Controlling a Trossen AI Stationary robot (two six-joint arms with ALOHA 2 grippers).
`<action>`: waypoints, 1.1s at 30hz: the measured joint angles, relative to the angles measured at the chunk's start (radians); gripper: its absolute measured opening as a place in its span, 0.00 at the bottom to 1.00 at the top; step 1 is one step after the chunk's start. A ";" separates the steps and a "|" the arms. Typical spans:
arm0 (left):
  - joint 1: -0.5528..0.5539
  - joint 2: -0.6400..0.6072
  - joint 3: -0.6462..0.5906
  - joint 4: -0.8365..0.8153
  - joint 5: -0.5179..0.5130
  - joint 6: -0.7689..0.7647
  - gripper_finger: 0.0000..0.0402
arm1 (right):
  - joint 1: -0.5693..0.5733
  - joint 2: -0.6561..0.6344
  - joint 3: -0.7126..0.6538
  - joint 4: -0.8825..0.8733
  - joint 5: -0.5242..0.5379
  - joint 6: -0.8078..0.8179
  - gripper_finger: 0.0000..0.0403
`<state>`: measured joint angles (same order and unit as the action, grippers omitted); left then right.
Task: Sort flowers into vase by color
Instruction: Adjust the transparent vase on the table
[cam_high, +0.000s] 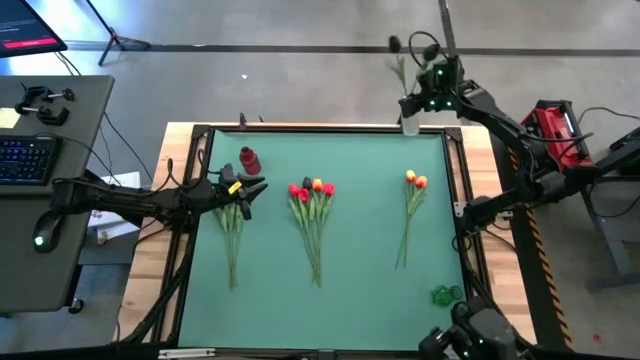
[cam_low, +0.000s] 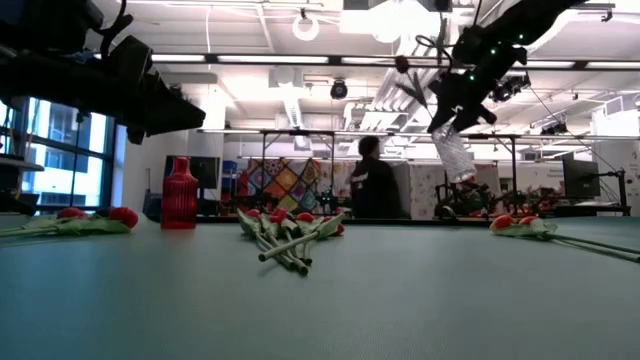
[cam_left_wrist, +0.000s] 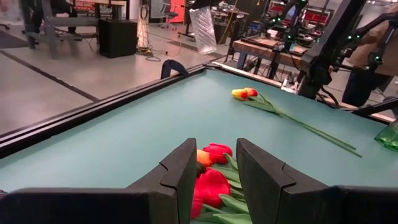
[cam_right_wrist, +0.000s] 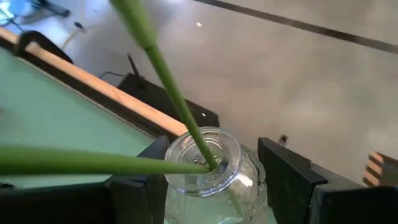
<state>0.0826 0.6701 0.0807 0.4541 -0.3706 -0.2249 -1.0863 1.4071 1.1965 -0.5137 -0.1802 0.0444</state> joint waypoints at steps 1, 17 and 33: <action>0.000 0.000 0.000 0.000 0.000 0.000 0.26 | 0.001 0.000 0.000 0.006 -0.016 0.000 0.46; 0.000 0.000 0.000 -0.027 0.007 -0.010 0.26 | -0.037 0.000 0.000 0.164 -0.333 0.075 0.46; 0.000 0.000 -0.001 -0.073 0.008 -0.037 0.26 | 0.004 0.000 0.000 0.553 -0.415 -0.019 0.46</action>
<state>0.0826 0.6697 0.0799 0.3809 -0.3626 -0.2623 -1.0822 1.4067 1.1965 0.0392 -0.5956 0.0258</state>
